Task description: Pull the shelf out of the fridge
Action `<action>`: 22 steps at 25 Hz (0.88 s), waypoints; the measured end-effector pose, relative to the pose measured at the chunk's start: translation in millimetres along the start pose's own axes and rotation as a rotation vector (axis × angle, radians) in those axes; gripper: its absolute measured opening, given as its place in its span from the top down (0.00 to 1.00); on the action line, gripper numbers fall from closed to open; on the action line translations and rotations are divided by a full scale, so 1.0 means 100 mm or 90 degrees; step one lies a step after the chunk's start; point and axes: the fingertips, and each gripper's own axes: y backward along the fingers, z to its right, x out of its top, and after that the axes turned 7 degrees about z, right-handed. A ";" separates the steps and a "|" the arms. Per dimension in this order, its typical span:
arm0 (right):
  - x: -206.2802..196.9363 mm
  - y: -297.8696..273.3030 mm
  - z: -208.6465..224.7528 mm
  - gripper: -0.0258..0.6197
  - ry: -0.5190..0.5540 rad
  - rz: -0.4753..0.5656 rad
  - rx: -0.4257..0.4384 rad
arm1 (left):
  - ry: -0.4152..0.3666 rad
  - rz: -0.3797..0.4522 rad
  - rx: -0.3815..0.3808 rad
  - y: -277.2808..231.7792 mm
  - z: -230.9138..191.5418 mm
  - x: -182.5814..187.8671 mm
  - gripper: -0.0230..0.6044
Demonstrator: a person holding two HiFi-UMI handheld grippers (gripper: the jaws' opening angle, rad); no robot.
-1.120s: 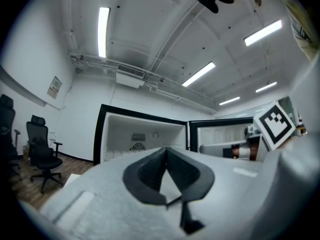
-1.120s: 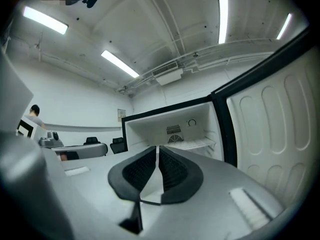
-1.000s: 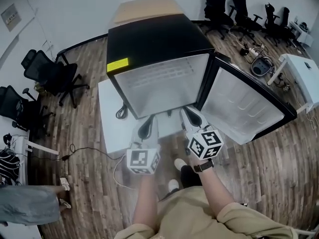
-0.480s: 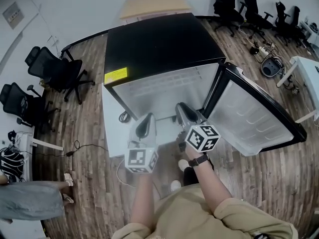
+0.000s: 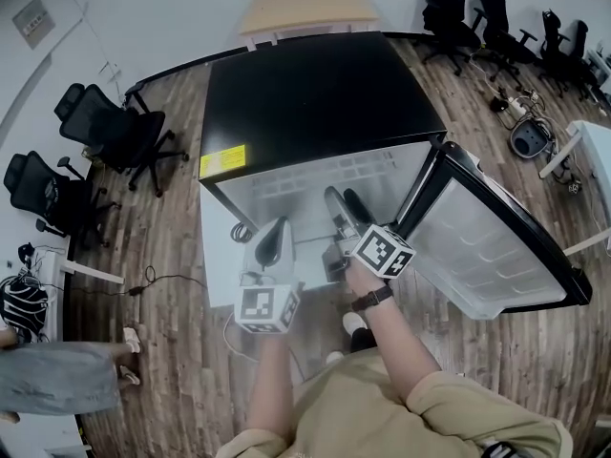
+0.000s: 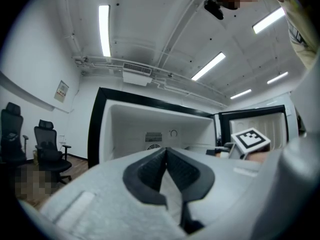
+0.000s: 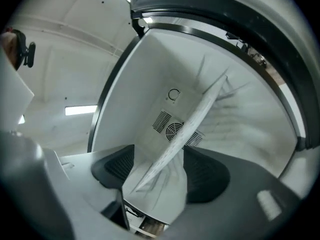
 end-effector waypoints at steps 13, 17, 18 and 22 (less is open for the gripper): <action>0.01 -0.52 0.29 0.64 -0.194 0.061 -0.019 | 0.027 -0.005 0.005 -0.16 0.07 -0.12 0.97; -0.07 -0.57 0.39 0.78 -0.258 0.071 -0.017 | 0.039 -0.009 0.016 -0.16 -0.02 -0.14 0.96; -0.08 -0.59 0.42 0.83 -0.275 0.078 -0.019 | 0.044 -0.011 0.019 -0.15 -0.04 -0.15 0.96; -0.10 -0.59 0.46 0.88 -0.307 0.088 -0.021 | 0.055 -0.012 0.026 -0.13 -0.08 -0.18 0.96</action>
